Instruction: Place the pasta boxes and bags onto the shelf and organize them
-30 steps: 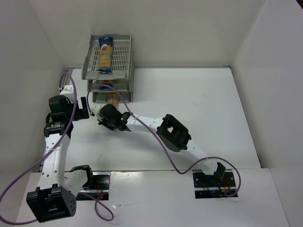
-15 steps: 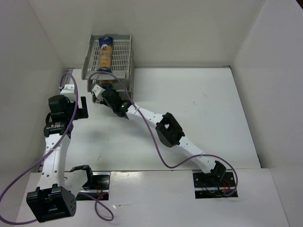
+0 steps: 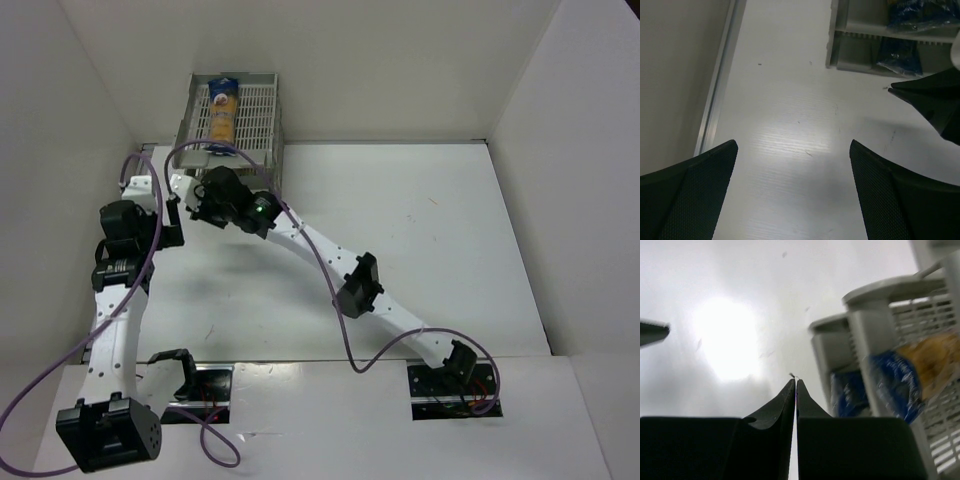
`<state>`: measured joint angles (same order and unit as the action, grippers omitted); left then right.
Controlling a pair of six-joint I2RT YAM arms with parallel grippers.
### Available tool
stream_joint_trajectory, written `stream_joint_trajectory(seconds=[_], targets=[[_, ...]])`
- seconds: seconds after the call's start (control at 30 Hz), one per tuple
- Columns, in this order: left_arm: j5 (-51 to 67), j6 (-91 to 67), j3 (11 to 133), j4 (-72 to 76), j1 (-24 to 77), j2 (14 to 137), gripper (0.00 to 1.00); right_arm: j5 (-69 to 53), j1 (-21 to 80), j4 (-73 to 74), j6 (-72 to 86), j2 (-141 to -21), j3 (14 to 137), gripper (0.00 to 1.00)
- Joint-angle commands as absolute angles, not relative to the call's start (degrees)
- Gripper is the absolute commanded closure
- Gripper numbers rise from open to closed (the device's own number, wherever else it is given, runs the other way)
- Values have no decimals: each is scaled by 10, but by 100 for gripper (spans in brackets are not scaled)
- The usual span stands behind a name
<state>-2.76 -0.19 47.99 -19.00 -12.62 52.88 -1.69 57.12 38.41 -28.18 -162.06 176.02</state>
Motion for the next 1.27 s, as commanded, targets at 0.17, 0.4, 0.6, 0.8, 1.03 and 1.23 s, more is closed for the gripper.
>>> stream_joint_trajectory(seconds=[0.17, 0.4, 0.6, 0.8, 1.03, 1.23], targets=[[-140, -97, 501, -83, -148, 378, 1, -193, 596, 748, -255, -1480, 1670, 89], [-176, -94, 489, -77, -149, 254, 1, -143, 596, 567, -251, -1052, 979, 86], [-262, -26, 376, -74, -166, 200, 1, -4, 420, 543, -191, -798, 750, 12], [-266, -26, 316, -74, -186, 149, 1, 125, 264, 530, -146, -745, 603, 0], [-186, -26, 316, -91, -274, 184, 1, 136, 202, 484, -180, -607, 598, 0], [-133, -20, 316, -105, -317, 191, 1, 121, 182, 447, -193, -587, 641, 0]])
